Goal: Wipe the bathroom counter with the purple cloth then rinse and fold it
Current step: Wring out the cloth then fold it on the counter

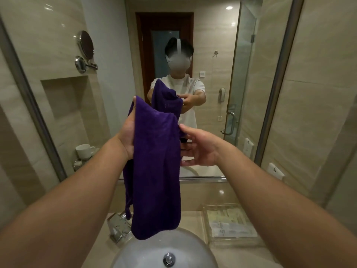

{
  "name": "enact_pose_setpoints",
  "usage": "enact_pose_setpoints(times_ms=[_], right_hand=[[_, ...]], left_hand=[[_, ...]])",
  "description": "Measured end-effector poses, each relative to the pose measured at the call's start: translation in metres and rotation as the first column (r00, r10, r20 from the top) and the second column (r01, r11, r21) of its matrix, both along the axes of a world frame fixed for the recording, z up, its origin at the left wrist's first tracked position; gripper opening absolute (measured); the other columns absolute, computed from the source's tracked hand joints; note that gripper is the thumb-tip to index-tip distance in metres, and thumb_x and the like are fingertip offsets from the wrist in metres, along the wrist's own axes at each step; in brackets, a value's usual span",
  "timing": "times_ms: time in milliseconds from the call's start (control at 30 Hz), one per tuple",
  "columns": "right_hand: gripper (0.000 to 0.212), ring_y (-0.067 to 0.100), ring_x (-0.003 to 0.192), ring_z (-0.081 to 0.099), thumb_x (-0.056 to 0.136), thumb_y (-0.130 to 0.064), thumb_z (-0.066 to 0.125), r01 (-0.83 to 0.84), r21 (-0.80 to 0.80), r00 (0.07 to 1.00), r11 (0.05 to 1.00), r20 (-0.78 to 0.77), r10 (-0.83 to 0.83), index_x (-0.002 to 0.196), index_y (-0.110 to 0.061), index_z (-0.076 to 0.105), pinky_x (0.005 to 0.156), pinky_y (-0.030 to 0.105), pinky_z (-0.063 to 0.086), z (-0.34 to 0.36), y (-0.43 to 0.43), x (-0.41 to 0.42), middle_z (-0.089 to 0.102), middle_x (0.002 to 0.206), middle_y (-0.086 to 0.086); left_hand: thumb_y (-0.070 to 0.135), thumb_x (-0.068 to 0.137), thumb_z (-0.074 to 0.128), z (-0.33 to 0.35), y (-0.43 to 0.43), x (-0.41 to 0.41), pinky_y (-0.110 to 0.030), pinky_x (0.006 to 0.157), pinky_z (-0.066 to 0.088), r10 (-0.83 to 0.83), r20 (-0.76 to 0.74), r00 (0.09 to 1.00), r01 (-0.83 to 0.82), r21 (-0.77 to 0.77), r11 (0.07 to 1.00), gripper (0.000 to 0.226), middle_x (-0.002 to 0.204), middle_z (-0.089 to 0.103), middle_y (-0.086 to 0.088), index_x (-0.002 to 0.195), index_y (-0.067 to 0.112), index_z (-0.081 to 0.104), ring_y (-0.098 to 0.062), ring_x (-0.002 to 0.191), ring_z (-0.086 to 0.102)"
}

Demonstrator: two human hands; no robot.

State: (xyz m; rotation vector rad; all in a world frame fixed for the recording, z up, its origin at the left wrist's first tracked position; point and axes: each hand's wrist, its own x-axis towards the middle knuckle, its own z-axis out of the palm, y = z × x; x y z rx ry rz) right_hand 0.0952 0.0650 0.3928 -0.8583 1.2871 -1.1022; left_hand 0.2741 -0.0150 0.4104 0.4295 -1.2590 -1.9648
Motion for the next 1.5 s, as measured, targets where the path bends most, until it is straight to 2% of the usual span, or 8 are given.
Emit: enact_pose_setpoints(times_ms=[367,500,600,767,1033,1200,1300,1500], right_hand=[[0.029,0.023,0.095,0.066,0.104,-0.024,0.034,0.235,-0.012,0.959,0.972,0.167,-0.230,0.103,-0.013,0.061,0.108,0.059,0.035,0.030,-0.001,-0.008,0.070,0.100,0.005],[0.018,0.011,0.064,0.046,0.099,-0.028,0.052,0.186,0.052,0.982,0.981,0.006,-0.186,0.086,-0.017,0.058,0.079,0.033,0.047,0.042,0.006,-0.027,0.053,0.063,-0.001],[0.020,0.009,0.053,0.031,0.098,-0.013,0.050,0.252,0.013,0.963,0.968,-0.106,-0.249,0.081,-0.015,0.060,0.066,0.025,0.042,0.053,0.002,-0.036,0.041,0.050,-0.003],[0.008,0.012,0.059,0.055,0.097,-0.013,0.056,0.408,-0.022,0.905,0.913,-0.121,-0.407,0.089,-0.012,0.057,0.049,0.020,0.050,0.070,-0.003,-0.041,0.060,0.072,0.004],[0.020,0.017,0.080,0.064,0.091,-0.014,0.066,0.348,-0.043,0.901,0.937,-0.262,-0.346,0.110,-0.007,0.063,0.064,0.028,0.052,0.085,-0.007,-0.054,0.069,0.109,0.011],[0.016,0.020,0.096,0.065,0.090,-0.014,0.069,0.424,-0.123,0.784,0.897,-0.446,-0.432,0.103,-0.009,0.063,0.081,0.029,0.056,0.091,-0.011,-0.068,0.067,0.106,0.011],[0.020,0.014,0.087,0.061,0.093,-0.018,0.066,0.377,-0.049,0.859,0.925,-0.354,-0.369,0.109,-0.008,0.062,0.082,0.028,0.052,0.098,-0.009,-0.074,0.068,0.102,0.005],[0.043,0.029,0.112,0.062,0.082,-0.008,0.069,0.148,0.019,0.913,0.989,-0.386,-0.129,0.124,-0.008,0.057,0.105,0.060,0.040,0.117,-0.001,-0.069,0.064,0.123,0.009]], left_hand=[[0.083,0.083,0.035,0.006,-0.017,0.017,-0.042,0.087,0.048,0.131,0.206,0.970,-0.145,0.056,0.988,0.081,0.104,0.074,-0.009,0.106,0.015,0.073,-0.029,0.099,0.070],[0.064,0.090,0.049,0.008,-0.026,0.045,-0.040,0.081,0.046,0.121,0.470,0.874,-0.151,0.025,0.988,0.063,0.079,0.074,-0.008,0.069,0.010,0.076,-0.024,0.073,0.073],[0.036,0.086,0.068,0.008,-0.033,0.061,-0.038,0.081,0.049,0.165,0.576,0.801,-0.228,0.038,0.973,0.024,0.094,0.075,-0.009,0.092,0.013,0.070,-0.024,0.083,0.069],[0.015,0.074,0.072,0.019,-0.049,0.090,-0.028,0.066,0.053,0.295,0.519,0.802,-0.381,0.065,0.922,0.032,0.088,0.068,-0.005,0.104,0.011,0.062,-0.015,0.071,0.063],[0.030,0.091,0.061,0.034,-0.057,0.099,-0.029,0.077,0.043,0.402,0.374,0.836,-0.419,-0.038,0.907,0.006,0.082,0.067,0.007,0.095,0.026,0.062,-0.012,0.077,0.061],[0.018,0.091,0.063,0.040,-0.056,0.102,-0.039,0.082,0.046,0.496,0.409,0.766,-0.452,-0.206,0.868,0.009,0.078,0.071,0.009,0.092,0.026,0.066,-0.012,0.081,0.065],[0.016,0.092,0.061,0.046,-0.056,0.103,-0.035,0.076,0.050,0.523,0.345,0.780,-0.469,-0.233,0.852,0.011,0.072,0.071,0.008,0.088,0.024,0.067,-0.009,0.069,0.067],[0.036,0.093,0.062,0.065,-0.052,0.121,-0.035,0.079,0.052,0.544,0.322,0.775,-0.489,-0.239,0.839,0.015,0.080,0.068,0.005,0.084,0.024,0.062,-0.013,0.078,0.065]])
